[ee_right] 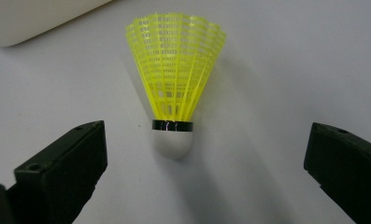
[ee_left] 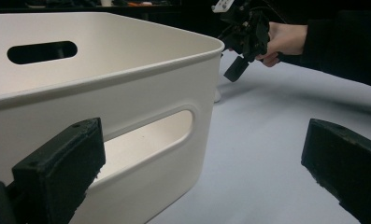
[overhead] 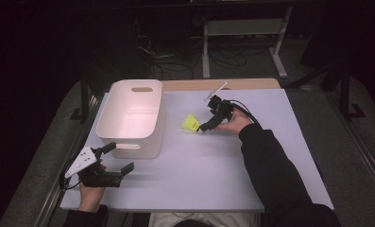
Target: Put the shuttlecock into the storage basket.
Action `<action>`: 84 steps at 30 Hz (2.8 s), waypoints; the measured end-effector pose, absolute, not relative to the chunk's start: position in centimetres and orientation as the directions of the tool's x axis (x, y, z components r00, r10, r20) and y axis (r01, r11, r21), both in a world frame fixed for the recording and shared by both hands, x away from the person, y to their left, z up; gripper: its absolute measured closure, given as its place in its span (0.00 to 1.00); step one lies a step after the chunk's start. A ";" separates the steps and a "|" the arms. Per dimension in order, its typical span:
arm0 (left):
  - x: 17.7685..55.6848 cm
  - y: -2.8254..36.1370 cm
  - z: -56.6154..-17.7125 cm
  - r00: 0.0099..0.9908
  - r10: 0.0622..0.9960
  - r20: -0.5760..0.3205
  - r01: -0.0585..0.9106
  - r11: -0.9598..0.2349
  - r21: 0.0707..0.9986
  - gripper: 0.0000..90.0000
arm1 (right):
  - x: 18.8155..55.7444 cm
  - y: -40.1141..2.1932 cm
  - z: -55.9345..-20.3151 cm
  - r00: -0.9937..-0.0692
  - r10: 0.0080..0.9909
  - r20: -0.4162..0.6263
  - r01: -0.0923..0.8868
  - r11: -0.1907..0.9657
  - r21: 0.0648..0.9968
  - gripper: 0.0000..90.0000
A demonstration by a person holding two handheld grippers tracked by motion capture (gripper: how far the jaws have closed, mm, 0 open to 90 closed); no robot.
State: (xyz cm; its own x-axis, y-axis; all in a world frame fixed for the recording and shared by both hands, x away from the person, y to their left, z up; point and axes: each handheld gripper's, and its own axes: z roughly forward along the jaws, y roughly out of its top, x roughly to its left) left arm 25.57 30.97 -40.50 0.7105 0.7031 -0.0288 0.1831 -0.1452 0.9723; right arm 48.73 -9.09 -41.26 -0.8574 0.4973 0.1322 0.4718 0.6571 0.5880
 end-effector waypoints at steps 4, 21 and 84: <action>25.5 31.0 -40.5 0.711 0.703 -0.029 0.183 -0.145 0.972 0.00 | 48.7 -8.7 -41.6 -0.860 0.492 0.135 0.471 0.662 0.583 0.00; 25.5 31.0 -40.5 0.711 0.703 -0.029 0.183 -0.144 0.973 0.00 | 48.7 -7.8 -42.6 -0.882 0.447 0.151 0.448 0.692 0.567 0.15; 25.5 30.9 -40.5 0.712 0.701 -0.032 0.184 -0.143 0.973 0.00 | 47.4 -7.7 -39.8 -0.873 0.462 0.159 0.465 0.686 0.560 0.70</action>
State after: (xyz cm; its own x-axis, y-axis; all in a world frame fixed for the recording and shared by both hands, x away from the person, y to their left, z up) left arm 25.55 30.92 -40.52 0.7125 0.7010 -0.0317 0.1835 -0.1425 0.9726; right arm 47.36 -7.70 -39.85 -0.8727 0.4618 0.1589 0.4648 0.6859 0.5599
